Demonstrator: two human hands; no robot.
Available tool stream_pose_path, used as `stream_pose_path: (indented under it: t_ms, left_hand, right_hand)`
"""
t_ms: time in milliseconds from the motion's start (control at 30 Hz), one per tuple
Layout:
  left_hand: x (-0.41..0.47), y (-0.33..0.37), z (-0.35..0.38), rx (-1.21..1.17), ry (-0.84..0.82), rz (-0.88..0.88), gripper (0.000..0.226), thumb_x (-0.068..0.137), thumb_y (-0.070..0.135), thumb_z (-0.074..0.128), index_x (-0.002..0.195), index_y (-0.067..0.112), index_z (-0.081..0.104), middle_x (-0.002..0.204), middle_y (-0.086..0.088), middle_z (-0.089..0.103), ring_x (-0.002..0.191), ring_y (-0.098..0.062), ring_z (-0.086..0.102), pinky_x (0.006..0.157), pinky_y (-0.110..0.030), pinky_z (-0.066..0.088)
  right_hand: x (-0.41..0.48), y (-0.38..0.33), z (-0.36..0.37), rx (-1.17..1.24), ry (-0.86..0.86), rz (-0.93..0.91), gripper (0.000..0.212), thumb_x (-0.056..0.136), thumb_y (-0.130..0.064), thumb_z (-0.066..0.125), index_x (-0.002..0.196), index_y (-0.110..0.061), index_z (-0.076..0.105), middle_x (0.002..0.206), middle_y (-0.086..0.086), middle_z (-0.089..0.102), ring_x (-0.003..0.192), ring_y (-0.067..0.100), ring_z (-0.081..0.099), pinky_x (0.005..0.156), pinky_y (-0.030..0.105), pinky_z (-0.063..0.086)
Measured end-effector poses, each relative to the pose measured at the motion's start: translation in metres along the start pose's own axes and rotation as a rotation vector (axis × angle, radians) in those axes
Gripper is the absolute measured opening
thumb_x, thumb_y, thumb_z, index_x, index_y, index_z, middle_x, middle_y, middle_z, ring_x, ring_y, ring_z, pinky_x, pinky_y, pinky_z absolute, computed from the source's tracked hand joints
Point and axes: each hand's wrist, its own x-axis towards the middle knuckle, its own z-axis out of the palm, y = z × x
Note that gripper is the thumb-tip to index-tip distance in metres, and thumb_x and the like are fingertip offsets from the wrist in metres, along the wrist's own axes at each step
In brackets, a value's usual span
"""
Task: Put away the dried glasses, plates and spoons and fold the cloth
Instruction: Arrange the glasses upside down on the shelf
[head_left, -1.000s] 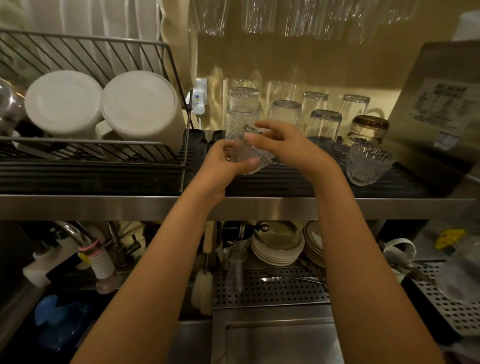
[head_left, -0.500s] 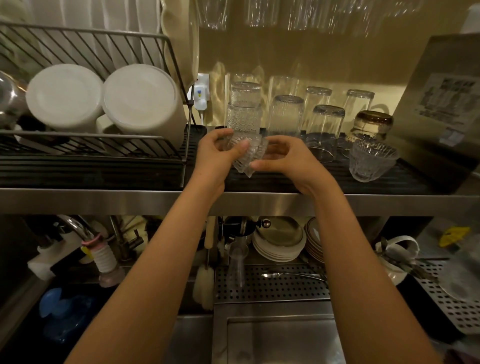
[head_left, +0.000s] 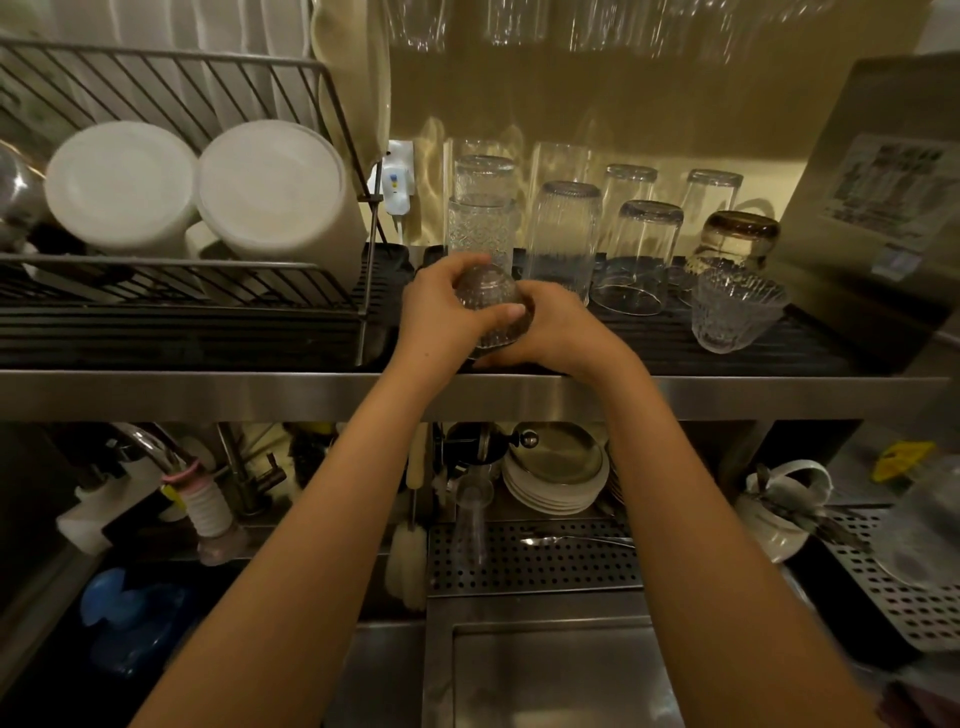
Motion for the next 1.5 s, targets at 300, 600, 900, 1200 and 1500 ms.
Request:
stream_pose_path:
  t_ms: [300, 600, 900, 1200, 1500]
  left_hand:
    - [0.002, -0.001, 0.000, -0.006, -0.076, -0.020, 0.062, 0.070, 0.015, 0.078, 0.127, 0.019, 0.056, 0.128, -0.004, 0.057, 0.114, -0.013, 0.053, 0.099, -0.032, 0.046]
    - [0.006, -0.008, 0.001, -0.084, -0.039, -0.075, 0.053, 0.085, 0.013, 0.064, 0.134, 0.009, 0.045, 0.133, -0.009, 0.052, 0.123, -0.020, 0.047, 0.101, -0.038, 0.045]
    - [0.005, -0.006, 0.001, -0.076, -0.060, -0.067, 0.048, 0.084, 0.011, 0.065, 0.130, 0.010, 0.051, 0.126, -0.010, 0.057, 0.111, -0.016, 0.054, 0.089, -0.028, 0.050]
    - [-0.004, -0.002, 0.000, 0.028, -0.005, 0.049, 0.057, 0.079, 0.011, 0.070, 0.131, 0.021, 0.048, 0.128, -0.002, 0.053, 0.120, -0.017, 0.047, 0.096, -0.033, 0.044]
    - [-0.025, 0.015, 0.018, 0.263, 0.135, 0.320, 0.032, 0.076, 0.008, 0.070, 0.106, 0.015, 0.064, 0.105, 0.003, 0.056, 0.110, -0.017, 0.041, 0.091, -0.019, 0.032]
  right_hand:
    - [-0.001, 0.000, -0.001, 0.088, -0.059, 0.034, 0.047, 0.069, -0.020, 0.078, 0.109, -0.009, 0.059, 0.106, 0.008, 0.065, 0.099, 0.023, 0.062, 0.091, 0.045, 0.051]
    - [-0.001, 0.001, 0.004, 0.017, 0.052, 0.026, 0.036, 0.081, -0.038, 0.066, 0.103, -0.014, 0.051, 0.083, -0.012, 0.048, 0.071, -0.001, 0.045, 0.049, 0.005, 0.036]
    - [0.000, 0.001, 0.006, 0.004, 0.049, 0.053, 0.045, 0.084, -0.036, 0.064, 0.119, -0.012, 0.048, 0.107, -0.002, 0.052, 0.094, 0.012, 0.051, 0.061, 0.013, 0.037]
    - [-0.006, -0.002, 0.005, 0.010, 0.076, 0.073, 0.032, 0.081, -0.037, 0.067, 0.101, -0.020, 0.048, 0.087, -0.012, 0.049, 0.073, -0.002, 0.045, 0.055, 0.015, 0.033]
    - [-0.028, -0.002, -0.009, -0.039, 0.169, 0.091, 0.057, 0.083, -0.030, 0.065, 0.132, -0.007, 0.044, 0.126, 0.011, 0.053, 0.111, 0.021, 0.053, 0.083, 0.026, 0.043]
